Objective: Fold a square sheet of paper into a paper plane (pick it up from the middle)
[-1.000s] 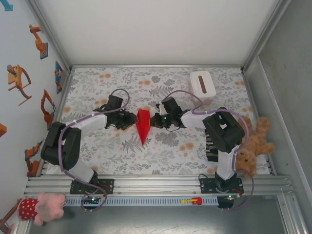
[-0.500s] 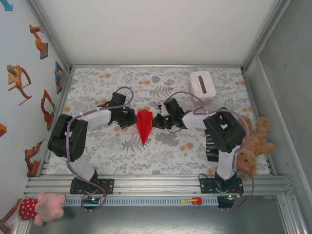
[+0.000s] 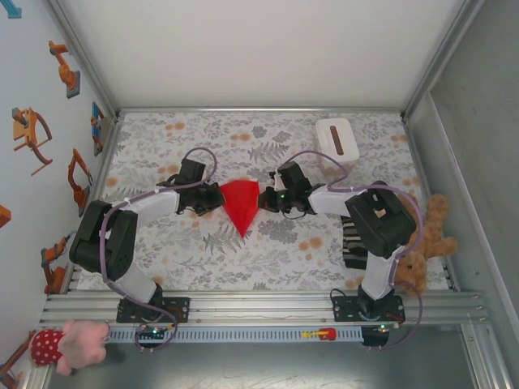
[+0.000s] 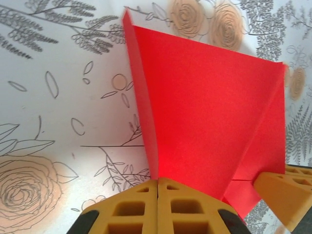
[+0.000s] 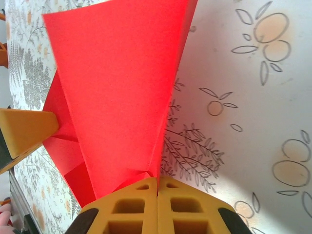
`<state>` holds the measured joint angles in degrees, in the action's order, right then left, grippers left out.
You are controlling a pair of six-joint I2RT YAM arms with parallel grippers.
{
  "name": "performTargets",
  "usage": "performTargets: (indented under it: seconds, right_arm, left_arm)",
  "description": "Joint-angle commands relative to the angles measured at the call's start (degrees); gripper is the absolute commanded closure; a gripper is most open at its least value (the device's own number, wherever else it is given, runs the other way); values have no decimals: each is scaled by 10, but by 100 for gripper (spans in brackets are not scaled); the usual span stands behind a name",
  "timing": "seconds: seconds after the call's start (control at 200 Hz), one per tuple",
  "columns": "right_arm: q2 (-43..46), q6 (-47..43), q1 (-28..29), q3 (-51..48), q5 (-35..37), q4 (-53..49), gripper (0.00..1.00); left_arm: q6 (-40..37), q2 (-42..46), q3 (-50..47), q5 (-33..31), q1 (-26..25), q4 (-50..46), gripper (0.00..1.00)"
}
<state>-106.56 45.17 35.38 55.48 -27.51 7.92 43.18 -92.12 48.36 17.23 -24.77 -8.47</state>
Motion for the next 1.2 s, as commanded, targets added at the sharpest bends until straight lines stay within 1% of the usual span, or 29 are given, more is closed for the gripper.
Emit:
performTargets:
  seconds: [0.0,0.21,0.265,0.366,0.436,0.466,0.531,0.581,0.631,0.721,0.856,1.027,1.197]
  right_arm:
    - [-1,8,-5,-5,21,-4,98]
    - [-14,10,-6,3,19,-14,97]
    - [-12,8,-6,6,18,-20,96]
    - [7,-4,-6,15,21,-43,85]
    - [35,-32,-6,22,33,-76,71]
    - [45,-45,-5,25,40,-92,67]
    - [69,-69,-5,28,60,-125,61]
    - [83,-80,-3,27,67,-140,59]
    - [89,-84,3,27,67,-151,58]
    - [86,-91,29,37,81,-170,57]
    - [54,-92,70,66,101,-190,57]
    - [11,-85,95,102,99,-192,57]
    - [-25,-80,108,123,72,-179,58]
  left_arm:
    - [16,1,-14,-12,-3,16,95]
    - [22,-13,-16,-6,-4,23,94]
    - [21,-17,-13,-4,-3,21,94]
    - [20,-22,-10,2,-3,23,94]
    - [19,-24,-8,6,-3,22,94]
    - [18,-24,-7,7,-4,22,93]
    - [18,-24,-8,10,-3,22,94]
    - [18,-25,-8,10,-4,22,94]
    - [18,-27,-8,11,-4,23,94]
    - [19,-28,-7,11,-4,24,94]
    - [22,-30,-7,12,-5,27,94]
    - [21,-28,-5,15,-5,25,94]
    - [21,-26,-5,19,-5,26,94]
